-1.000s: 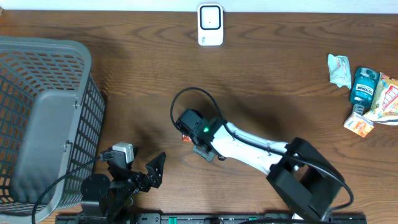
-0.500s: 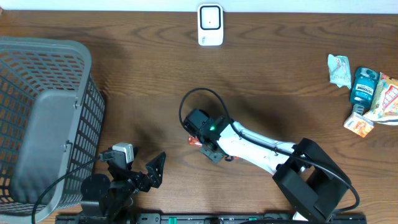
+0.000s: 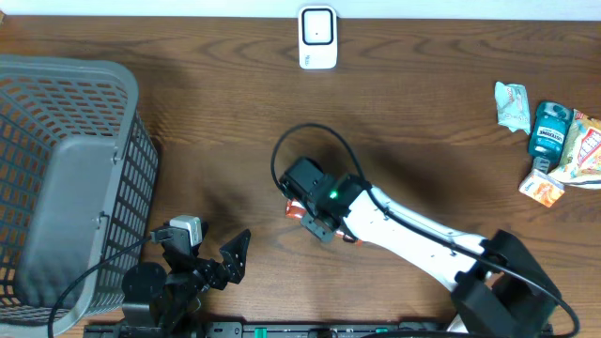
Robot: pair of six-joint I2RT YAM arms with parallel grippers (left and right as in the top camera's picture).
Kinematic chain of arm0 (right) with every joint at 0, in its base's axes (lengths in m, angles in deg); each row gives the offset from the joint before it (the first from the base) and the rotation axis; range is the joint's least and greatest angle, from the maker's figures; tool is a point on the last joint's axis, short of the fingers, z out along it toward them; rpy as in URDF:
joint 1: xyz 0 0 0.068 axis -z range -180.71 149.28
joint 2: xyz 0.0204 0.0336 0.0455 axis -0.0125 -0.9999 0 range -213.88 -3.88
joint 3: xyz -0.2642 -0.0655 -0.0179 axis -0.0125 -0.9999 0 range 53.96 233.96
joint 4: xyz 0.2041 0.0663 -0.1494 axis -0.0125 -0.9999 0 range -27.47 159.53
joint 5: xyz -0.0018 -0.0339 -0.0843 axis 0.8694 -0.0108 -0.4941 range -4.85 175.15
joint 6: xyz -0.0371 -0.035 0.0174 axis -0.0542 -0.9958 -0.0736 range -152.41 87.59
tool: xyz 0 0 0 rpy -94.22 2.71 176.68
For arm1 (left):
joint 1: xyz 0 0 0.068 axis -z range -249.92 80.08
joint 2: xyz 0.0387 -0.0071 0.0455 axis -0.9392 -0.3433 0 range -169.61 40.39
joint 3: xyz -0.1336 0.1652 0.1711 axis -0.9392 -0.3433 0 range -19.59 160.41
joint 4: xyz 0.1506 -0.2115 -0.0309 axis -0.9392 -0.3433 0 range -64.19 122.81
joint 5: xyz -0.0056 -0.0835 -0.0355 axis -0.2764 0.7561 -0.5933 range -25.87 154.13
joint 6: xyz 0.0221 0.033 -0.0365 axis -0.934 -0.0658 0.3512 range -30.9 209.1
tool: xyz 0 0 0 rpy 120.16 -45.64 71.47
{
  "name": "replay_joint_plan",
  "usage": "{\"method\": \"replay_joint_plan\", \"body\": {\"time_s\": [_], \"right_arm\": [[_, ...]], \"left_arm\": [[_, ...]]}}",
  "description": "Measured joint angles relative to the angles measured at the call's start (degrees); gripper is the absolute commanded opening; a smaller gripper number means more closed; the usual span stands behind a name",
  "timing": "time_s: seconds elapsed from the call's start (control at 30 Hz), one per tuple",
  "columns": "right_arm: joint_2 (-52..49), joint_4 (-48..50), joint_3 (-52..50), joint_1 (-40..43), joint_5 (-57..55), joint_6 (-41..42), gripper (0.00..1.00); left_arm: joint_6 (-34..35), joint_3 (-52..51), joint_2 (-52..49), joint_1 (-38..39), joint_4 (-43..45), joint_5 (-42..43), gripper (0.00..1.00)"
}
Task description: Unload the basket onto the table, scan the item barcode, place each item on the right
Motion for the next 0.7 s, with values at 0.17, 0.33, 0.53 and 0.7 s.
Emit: {"method": "replay_joint_plan", "body": {"time_s": [0.17, 0.33, 0.53, 0.7], "right_arm": [[-2.7, 1.9, -5.0, -1.1, 0.3, 0.0, 0.43], [-2.7, 4.2, -5.8, -1.8, -0.4, 0.0, 0.45], [-1.4, 7.2, -8.6, -1.8, -0.7, 0.0, 0.43], [0.0, 4.9, -10.6, -1.6, -0.9, 1.2, 0.38]], "left_arm": [[0.0, 0.0, 0.0, 0.0, 0.0, 0.0, 0.98], [0.0, 0.0, 0.0, 0.0, 0.0, 0.0, 0.98], [0.0, 0.0, 0.0, 0.0, 0.0, 0.0, 0.98], [0.0, 0.0, 0.0, 0.0, 0.0, 0.0, 0.98]]}}
